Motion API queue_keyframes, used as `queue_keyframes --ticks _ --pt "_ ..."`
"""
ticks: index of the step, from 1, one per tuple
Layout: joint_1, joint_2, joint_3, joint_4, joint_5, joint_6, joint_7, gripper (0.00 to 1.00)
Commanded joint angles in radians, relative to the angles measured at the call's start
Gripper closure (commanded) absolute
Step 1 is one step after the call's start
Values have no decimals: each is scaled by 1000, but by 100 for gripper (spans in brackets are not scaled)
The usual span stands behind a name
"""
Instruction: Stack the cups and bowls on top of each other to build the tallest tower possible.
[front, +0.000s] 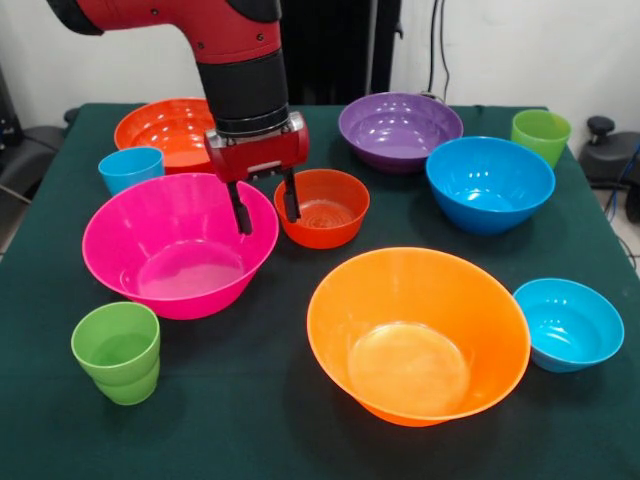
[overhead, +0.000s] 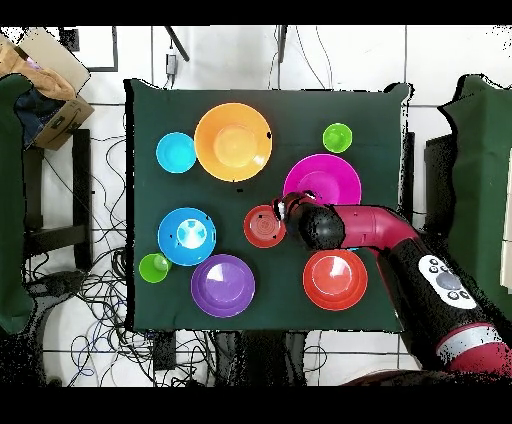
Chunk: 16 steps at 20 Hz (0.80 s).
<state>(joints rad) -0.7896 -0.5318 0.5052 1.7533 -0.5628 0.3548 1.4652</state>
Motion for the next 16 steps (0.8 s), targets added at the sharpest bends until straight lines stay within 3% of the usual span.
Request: queue_keyframes --ticks 1,16 --pt "29 21 8 -5 -96 -53 -8 0" --pt "31 114 0 -52 -138 -115 -20 0"
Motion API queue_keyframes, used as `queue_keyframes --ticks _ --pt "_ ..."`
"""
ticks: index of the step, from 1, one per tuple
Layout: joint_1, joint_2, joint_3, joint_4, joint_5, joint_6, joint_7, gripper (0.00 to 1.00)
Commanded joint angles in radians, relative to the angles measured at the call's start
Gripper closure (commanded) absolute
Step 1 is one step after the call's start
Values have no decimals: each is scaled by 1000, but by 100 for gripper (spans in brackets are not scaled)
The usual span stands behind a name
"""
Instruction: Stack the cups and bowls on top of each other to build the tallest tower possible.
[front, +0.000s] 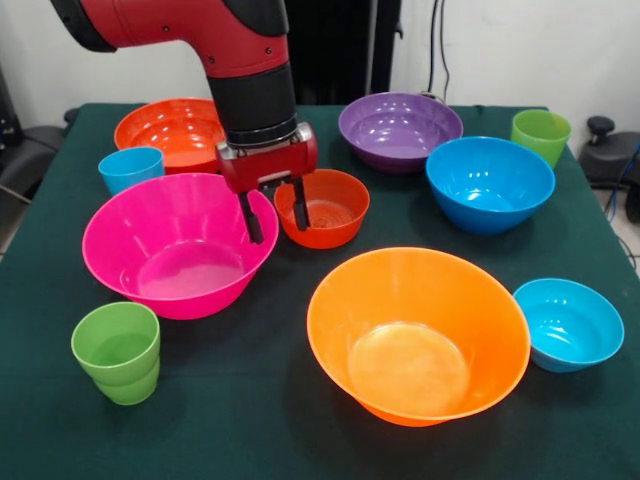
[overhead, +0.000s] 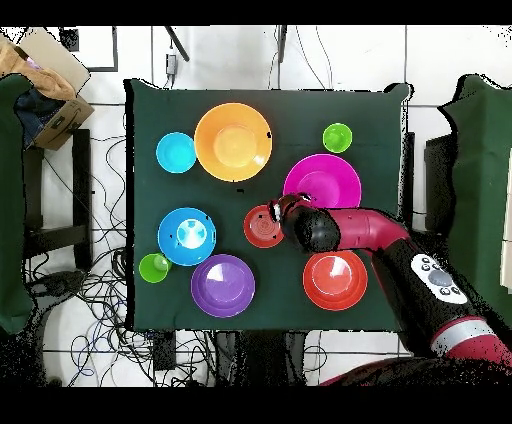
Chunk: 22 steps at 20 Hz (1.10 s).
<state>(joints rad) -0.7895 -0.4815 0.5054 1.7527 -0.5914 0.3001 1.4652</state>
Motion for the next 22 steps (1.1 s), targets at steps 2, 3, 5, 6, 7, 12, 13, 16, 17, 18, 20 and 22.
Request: queue_keyframes --ticks 2,3,5,6,7,12,13,16,17,18,20,22 --pt "25 95 3 -68 -124 -75 -25 0" --pt "23 113 4 -78 -132 -83 -28 0" --pt "21 142 6 -99 -145 -94 -31 0" --pt "19 150 8 -105 -151 -95 -34 0" --pt "16 158 10 -112 -156 -97 -37 0" --pt "2 136 29 -106 -151 -72 -57 0" --pt "3 133 29 -105 -150 -70 -59 0" --pt "6 125 28 -95 -153 -75 -55 0" --pt "9 121 27 -92 -154 -77 -53 0" --pt "11 115 27 -89 -156 -77 -54 0" --pt "15 106 27 -85 -159 -76 -57 0" --pt "17 100 27 -84 -160 -72 -61 0"
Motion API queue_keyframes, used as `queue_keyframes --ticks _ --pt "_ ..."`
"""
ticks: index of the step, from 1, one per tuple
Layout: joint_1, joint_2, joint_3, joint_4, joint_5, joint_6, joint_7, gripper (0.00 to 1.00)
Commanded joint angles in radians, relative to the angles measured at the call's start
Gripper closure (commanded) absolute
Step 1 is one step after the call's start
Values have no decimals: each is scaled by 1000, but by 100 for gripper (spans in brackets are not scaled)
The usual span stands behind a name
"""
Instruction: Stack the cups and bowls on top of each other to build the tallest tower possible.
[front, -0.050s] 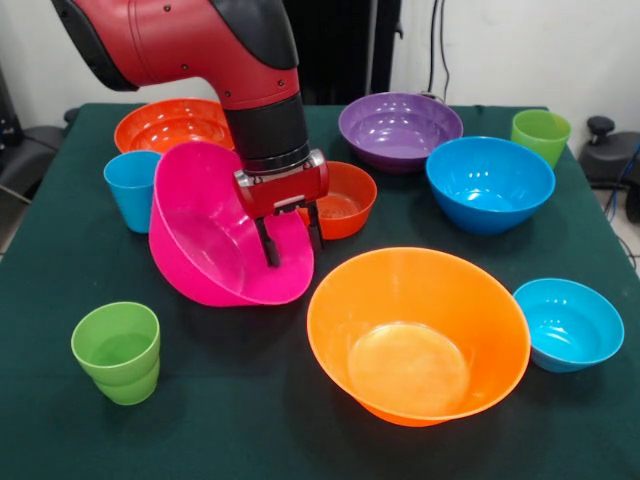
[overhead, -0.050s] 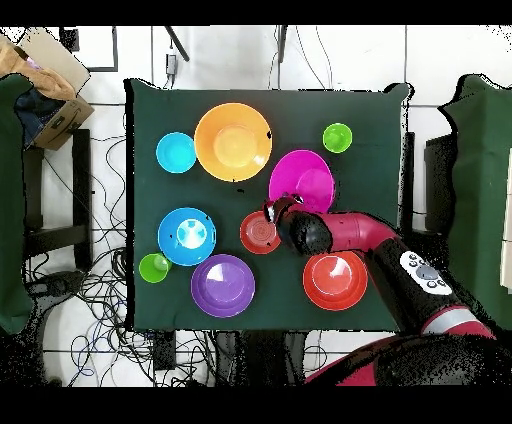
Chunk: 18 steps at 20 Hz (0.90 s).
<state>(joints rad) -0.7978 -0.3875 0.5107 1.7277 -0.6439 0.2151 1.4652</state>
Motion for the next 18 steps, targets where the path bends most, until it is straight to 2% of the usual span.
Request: queue_keyframes --ticks 1,12,16,17,18 --pt "27 4 23 -60 -108 15 -63 0" --pt "39 -6 20 -64 -103 26 -62 0" --pt "24 2 40 -57 -97 16 -62 0" --pt "24 3 44 -55 -99 3 -55 100" --pt "28 1 42 -55 -102 -3 -52 100"
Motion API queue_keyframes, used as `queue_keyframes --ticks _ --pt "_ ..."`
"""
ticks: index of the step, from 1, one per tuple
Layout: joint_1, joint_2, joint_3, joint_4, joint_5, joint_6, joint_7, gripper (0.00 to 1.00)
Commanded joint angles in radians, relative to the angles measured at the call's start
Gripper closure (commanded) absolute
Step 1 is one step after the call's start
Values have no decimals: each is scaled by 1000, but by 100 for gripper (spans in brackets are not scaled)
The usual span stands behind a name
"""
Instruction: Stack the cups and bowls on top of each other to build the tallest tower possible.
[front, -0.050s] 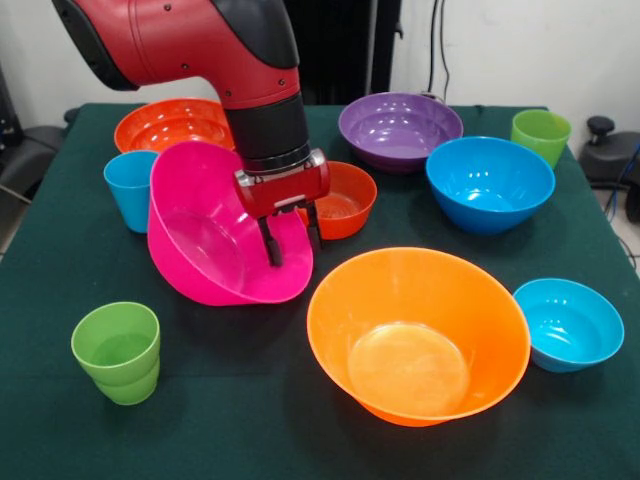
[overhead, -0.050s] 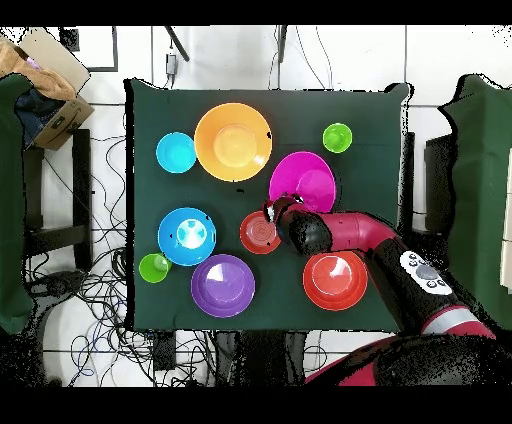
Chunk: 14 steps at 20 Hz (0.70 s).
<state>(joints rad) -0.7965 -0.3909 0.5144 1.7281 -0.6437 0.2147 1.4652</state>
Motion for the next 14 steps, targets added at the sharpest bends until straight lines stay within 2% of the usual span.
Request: queue_keyframes --ticks 1,5,7,9,14 --pt "32 3 35 -56 -105 -9 -49 100" --pt "26 3 48 -48 -99 -1 -53 100" --pt "-20 23 92 -38 -89 37 -99 100" --pt "-35 34 104 -44 -105 43 -128 100" --pt "-19 31 95 -62 -115 43 -114 100"
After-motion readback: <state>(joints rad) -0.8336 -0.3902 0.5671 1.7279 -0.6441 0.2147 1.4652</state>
